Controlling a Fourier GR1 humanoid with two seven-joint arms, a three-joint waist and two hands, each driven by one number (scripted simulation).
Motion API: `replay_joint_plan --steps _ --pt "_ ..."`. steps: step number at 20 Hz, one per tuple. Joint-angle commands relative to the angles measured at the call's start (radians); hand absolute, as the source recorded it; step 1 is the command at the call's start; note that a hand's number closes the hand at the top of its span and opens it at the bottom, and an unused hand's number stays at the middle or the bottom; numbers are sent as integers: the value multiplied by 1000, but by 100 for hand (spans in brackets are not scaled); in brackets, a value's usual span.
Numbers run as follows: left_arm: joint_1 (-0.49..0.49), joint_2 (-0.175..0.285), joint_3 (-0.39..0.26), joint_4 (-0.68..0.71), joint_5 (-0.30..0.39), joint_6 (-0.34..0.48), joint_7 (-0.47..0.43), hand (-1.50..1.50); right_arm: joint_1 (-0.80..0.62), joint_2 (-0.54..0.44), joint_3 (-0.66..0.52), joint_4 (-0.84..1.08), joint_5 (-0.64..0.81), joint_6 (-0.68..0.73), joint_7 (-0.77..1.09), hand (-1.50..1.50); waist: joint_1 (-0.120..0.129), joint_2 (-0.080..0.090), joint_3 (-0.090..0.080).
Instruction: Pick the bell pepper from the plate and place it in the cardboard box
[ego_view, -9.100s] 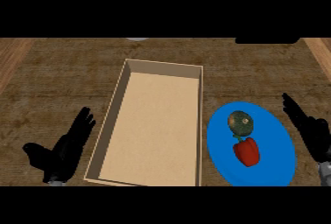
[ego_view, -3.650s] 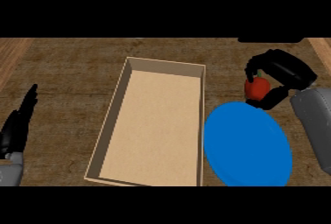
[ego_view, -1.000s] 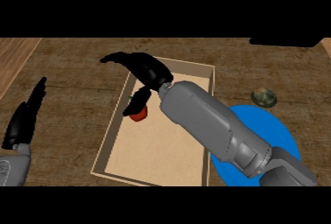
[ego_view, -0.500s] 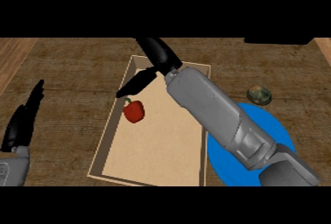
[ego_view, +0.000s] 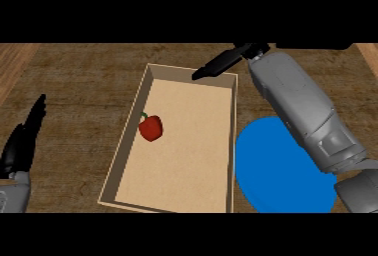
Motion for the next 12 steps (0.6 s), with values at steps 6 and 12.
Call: replay_joint_plan --steps 6,12 --pt "9 -36 -33 -15 -34 22 -1 0 -21 -243 -74 200 25 237 -155 -150 24 13 1" --pt "-18 -22 -22 -37 -19 0 33 0 24 -320 -18 257 120 348 -285 -150 30 15 2"
